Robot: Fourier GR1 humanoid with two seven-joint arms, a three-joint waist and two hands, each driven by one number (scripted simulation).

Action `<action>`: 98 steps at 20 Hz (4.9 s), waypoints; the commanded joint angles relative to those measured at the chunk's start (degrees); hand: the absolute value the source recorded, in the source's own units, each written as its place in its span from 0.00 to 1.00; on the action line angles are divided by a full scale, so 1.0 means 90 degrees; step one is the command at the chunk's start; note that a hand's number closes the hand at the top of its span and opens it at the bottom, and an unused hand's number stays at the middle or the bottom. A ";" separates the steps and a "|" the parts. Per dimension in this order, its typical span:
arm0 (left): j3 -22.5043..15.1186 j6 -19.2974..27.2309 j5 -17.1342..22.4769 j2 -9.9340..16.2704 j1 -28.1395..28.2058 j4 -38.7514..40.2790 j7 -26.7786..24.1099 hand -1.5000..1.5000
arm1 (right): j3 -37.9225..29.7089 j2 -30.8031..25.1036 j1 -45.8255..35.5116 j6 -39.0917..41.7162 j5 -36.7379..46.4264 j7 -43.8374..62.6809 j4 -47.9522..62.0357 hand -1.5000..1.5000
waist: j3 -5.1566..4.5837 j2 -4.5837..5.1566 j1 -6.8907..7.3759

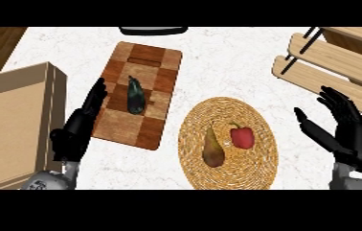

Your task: Pick the bell pepper from the placemat and place it in the tiered shelf

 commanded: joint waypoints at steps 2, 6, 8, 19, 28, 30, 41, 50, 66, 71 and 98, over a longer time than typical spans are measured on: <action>-0.0137 -0.0056 -0.0184 -0.0267 -0.0420 0.0509 -0.0064 0.50 | -0.0740 0.0978 0.0165 -0.0864 -0.0155 -0.2080 0.0716 0.00 | 0.0007 -0.0004 0.0081; 0.0092 -0.0308 -0.0053 -0.0328 -0.0452 0.0731 -0.0147 0.50 | -0.1041 0.0826 0.0150 0.0444 -0.1070 -0.2712 0.0587 0.00 | -0.0009 -0.0042 0.0164; 0.0313 -0.0481 -0.0050 -0.0271 -0.0858 0.1098 -0.0221 0.50 | -0.0447 0.0623 0.0402 0.0989 -0.0590 -0.2737 0.0916 0.00 | -0.0012 -0.0032 0.0165; 0.0243 -0.0572 -0.0167 -0.0326 -0.0438 0.0611 -0.0168 0.50 | 0.0812 -0.0952 0.1561 0.0750 0.1230 0.0946 -0.2392 0.00 | -0.0029 -0.0073 0.0166; 0.0198 -0.0618 -0.0266 -0.0428 -0.0452 0.0744 -0.0158 0.50 | 0.1816 -0.2243 0.1236 0.1674 0.3018 0.4085 -0.3635 0.00 | -0.0035 -0.0057 0.0247; 0.0261 -0.0567 -0.0282 -0.0458 -0.0546 0.0744 -0.0125 0.50 | 0.2180 -0.2304 0.1076 0.1890 0.3486 0.4976 -0.4089 0.00 | -0.0038 -0.0058 0.0258; 0.0552 -0.0897 -0.0615 -0.0653 -0.0323 0.0415 0.0085 0.50 | 0.3500 -0.0666 0.0311 0.2379 0.5221 0.6781 -0.4530 0.00 | -0.0015 -0.0052 0.0232; 0.0752 -0.0805 -0.1251 -0.1333 -0.0877 0.1040 0.0088 0.50 | 0.3202 -0.0153 0.0608 0.2495 0.5672 0.6386 -0.4374 0.00 | -0.0014 -0.0046 0.0193; 0.1334 -0.1477 -0.1468 -0.1441 -0.0591 0.0764 0.0080 0.50 | 0.3265 0.0723 0.0549 0.2886 0.6405 0.6312 -0.3863 0.00 | -0.0014 -0.0049 0.0206; 0.1517 -0.1725 -0.1430 -0.1404 -0.0382 0.0593 0.0100 0.50 | 0.3385 0.0982 0.0658 0.2762 0.6756 0.6310 -0.3701 0.00 | -0.0014 -0.0050 0.0210; 0.1883 -0.2031 -0.1747 -0.1763 -0.0487 0.0793 -0.0067 0.50 | 0.2597 0.1453 0.0288 0.1979 0.7058 0.4789 -0.1169 0.00 | -0.0013 -0.0046 0.0214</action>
